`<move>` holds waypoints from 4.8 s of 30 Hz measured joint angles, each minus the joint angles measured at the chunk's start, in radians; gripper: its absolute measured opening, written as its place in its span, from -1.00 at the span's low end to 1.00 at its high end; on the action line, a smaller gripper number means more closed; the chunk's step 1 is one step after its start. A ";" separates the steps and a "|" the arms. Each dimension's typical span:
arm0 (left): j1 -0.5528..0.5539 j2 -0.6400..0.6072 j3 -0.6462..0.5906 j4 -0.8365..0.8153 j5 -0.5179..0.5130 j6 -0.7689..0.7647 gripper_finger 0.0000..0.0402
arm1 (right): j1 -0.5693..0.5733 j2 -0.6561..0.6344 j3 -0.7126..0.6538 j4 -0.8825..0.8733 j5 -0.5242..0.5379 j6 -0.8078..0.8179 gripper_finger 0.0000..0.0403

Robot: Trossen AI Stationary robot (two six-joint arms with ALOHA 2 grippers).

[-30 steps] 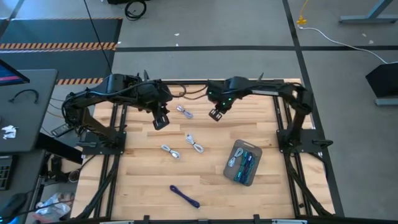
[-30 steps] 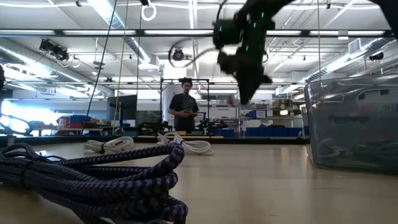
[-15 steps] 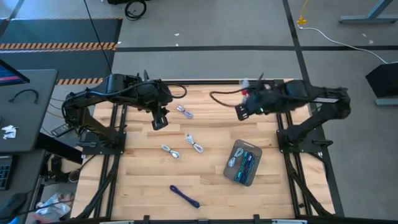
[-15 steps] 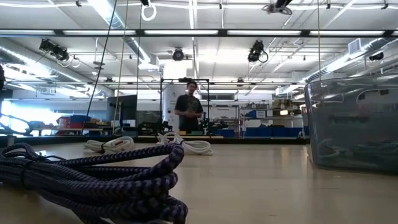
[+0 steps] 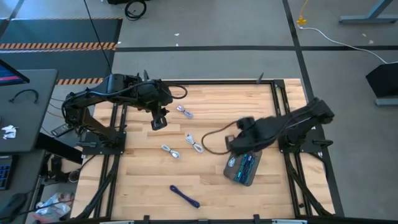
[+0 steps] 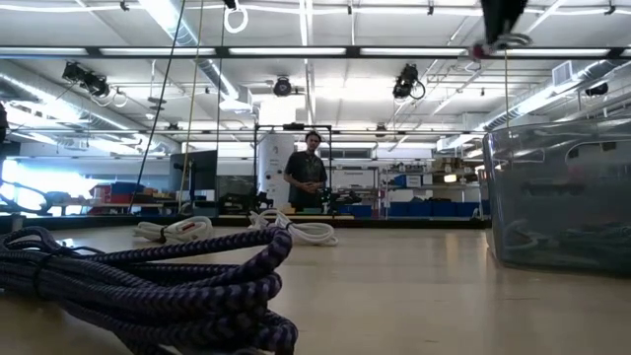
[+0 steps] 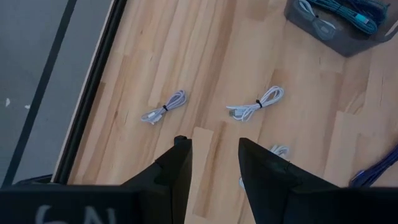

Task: Pick and place USB-C Cables
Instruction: Put the top right white charger cable into the gray bin, then move the gray bin to the top right of the table

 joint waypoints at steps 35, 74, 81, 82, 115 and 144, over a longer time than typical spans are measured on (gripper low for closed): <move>0.000 0.000 0.000 0.046 0.000 0.074 -0.32 | 0.133 0.142 -0.319 0.524 -0.188 0.468 -0.99; 0.000 0.000 0.000 0.045 0.000 0.116 -0.32 | 0.054 0.142 -0.552 0.790 -0.151 0.431 -0.95; 0.000 0.000 0.000 0.045 0.000 0.115 -0.32 | 0.054 0.142 -0.552 0.812 -0.151 0.368 -0.90; 0.000 0.000 0.000 0.045 0.001 0.115 -0.32 | 0.054 0.142 -0.552 0.813 -0.151 0.357 -0.88; 0.000 0.000 0.000 0.045 0.001 0.114 -0.32 | 0.054 0.141 -0.424 0.594 -0.264 0.194 -0.62; -0.005 -0.003 0.000 -0.101 0.155 0.017 -0.32 | -0.335 0.131 0.232 0.432 0.191 -1.113 -0.62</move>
